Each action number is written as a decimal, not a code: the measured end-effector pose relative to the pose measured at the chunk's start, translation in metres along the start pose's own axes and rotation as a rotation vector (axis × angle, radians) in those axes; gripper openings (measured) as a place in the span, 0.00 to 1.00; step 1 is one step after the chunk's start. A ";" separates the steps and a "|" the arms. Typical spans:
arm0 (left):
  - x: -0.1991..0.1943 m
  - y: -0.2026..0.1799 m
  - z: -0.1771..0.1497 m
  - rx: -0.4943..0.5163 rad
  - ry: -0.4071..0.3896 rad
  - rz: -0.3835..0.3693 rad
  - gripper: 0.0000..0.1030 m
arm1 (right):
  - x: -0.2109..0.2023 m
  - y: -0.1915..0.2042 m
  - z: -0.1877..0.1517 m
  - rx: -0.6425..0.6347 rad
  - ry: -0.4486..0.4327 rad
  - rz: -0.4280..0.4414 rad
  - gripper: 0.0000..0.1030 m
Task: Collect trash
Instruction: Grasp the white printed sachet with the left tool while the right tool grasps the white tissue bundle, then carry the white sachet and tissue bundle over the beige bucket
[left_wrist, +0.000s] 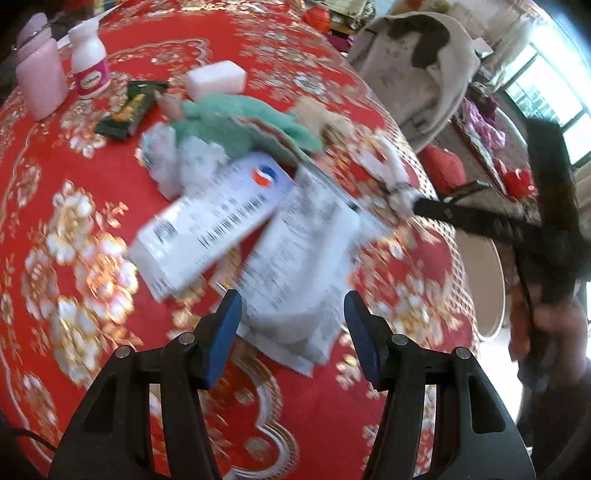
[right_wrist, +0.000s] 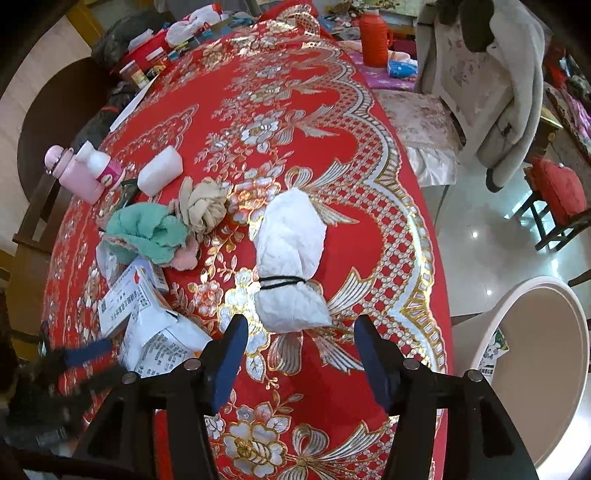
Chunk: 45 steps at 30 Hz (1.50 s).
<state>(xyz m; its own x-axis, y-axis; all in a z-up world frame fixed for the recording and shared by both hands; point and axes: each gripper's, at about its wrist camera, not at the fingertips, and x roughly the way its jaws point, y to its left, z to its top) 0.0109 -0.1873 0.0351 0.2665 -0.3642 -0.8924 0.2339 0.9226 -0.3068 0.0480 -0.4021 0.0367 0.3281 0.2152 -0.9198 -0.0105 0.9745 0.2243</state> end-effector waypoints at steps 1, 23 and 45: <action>-0.001 -0.002 -0.002 -0.004 -0.001 -0.008 0.55 | 0.000 0.000 0.001 0.000 0.000 0.001 0.61; 0.031 -0.015 0.018 0.101 0.027 0.055 0.57 | 0.014 0.011 0.011 -0.038 0.010 -0.030 0.70; -0.002 -0.065 0.018 0.047 -0.080 0.005 0.47 | -0.036 -0.007 -0.017 -0.071 -0.084 -0.029 0.30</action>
<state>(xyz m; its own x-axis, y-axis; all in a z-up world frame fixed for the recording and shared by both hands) 0.0119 -0.2485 0.0623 0.3415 -0.3704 -0.8638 0.2759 0.9181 -0.2846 0.0202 -0.4160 0.0630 0.4074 0.1835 -0.8946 -0.0653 0.9829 0.1719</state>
